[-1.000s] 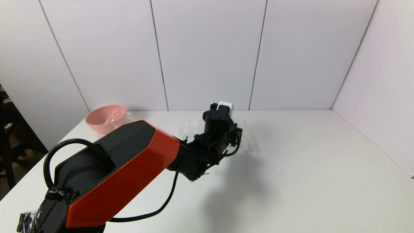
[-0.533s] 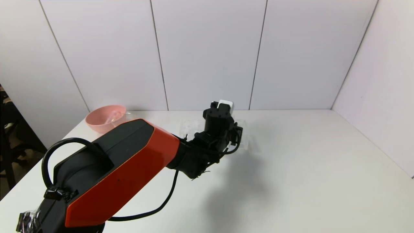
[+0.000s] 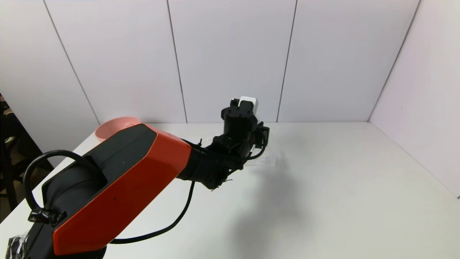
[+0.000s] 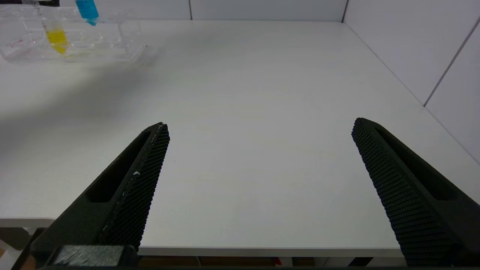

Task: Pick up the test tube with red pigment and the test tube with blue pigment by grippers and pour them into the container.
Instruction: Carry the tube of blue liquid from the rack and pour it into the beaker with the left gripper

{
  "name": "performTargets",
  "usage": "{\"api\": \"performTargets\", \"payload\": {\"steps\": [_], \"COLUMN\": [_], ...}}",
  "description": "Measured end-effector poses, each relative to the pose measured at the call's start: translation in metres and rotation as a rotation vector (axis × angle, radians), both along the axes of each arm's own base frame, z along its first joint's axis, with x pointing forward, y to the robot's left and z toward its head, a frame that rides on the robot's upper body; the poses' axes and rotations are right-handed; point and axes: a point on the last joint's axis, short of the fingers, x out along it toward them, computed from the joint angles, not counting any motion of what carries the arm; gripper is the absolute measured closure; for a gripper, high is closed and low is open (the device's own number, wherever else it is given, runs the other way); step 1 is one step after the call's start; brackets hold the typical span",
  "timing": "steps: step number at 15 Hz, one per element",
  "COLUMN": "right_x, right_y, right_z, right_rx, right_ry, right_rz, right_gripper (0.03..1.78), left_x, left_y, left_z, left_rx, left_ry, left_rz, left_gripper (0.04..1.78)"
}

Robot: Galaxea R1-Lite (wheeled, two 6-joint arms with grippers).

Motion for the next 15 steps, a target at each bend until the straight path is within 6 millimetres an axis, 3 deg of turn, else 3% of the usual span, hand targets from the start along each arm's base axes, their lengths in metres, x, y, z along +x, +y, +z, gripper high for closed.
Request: {"api": "performTargets", "payload": {"steps": [15], "right_x": [0.000], "right_y": [0.000], "right_z": [0.000], "right_rx": [0.000], "right_ry": [0.000], "right_rz": [0.000], "right_gripper": [0.04], "left_x": [-0.028], "left_y": [0.016], "left_z": [0.069], "left_rx": [-0.039], "left_ry": [-0.089], "left_rz": [-0.012], "left_gripper": [1.36]}}
